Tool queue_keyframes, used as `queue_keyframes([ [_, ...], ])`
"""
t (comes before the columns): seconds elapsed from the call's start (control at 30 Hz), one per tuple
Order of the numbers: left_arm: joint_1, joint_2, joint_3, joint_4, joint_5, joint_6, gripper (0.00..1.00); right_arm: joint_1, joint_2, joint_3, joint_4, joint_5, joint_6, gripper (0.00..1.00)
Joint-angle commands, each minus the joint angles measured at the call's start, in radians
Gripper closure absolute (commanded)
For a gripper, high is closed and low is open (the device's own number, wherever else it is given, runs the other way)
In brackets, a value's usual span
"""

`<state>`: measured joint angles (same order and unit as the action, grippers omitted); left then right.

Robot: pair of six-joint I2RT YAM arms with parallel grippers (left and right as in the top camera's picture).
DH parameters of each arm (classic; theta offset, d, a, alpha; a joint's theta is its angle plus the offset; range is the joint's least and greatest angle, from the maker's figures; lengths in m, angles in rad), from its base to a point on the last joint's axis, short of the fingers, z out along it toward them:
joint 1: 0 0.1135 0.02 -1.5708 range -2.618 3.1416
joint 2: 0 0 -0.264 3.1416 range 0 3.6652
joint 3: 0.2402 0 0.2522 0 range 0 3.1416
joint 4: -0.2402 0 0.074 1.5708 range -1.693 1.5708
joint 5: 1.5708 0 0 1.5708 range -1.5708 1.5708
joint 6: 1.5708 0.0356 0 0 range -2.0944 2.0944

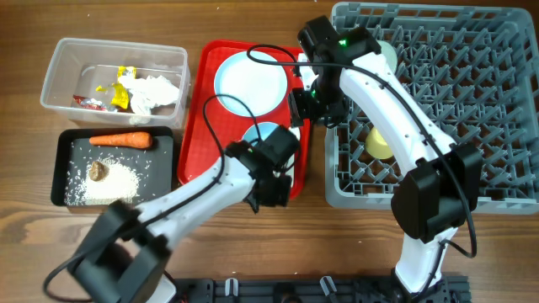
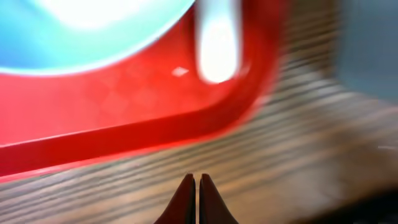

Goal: Sort waste into correct bins and load items into the dishwasher rack

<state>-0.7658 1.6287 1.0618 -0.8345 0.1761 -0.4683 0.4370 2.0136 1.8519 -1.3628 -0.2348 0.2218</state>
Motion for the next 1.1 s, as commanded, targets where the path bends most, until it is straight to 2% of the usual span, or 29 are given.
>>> queue_keyframes([
  [0.0, 0.012, -0.107, 0.078, -0.023, -0.073, 0.014, 0.96, 0.002, -0.014, -0.012, -0.006, 0.009, -0.011, 0.4],
  [0.17, 0.066, -0.142, 0.079, -0.024, -0.185, -0.039, 0.91, 0.001, -0.014, -0.012, 0.001, 0.009, -0.01, 0.36],
  [0.33, 0.15, -0.106, 0.077, -0.021, -0.189, -0.045, 0.84, 0.001, -0.014, -0.012, 0.009, 0.009, -0.011, 0.34],
  [0.4, 0.175, -0.083, 0.076, -0.015, -0.189, -0.058, 0.77, 0.002, -0.014, -0.012, 0.01, 0.009, -0.011, 0.33],
  [0.6, 0.233, 0.005, 0.074, 0.044, -0.188, -0.08, 0.67, 0.002, -0.014, -0.012, 0.013, 0.009, -0.011, 0.33],
  [0.77, 0.25, 0.079, 0.074, 0.105, -0.197, -0.102, 0.67, 0.002, -0.014, -0.012, 0.012, 0.009, -0.012, 0.33],
  [1.07, 0.27, 0.152, 0.073, 0.11, -0.196, -0.102, 0.69, 0.002, -0.014, -0.012, 0.012, 0.009, -0.012, 0.33],
])
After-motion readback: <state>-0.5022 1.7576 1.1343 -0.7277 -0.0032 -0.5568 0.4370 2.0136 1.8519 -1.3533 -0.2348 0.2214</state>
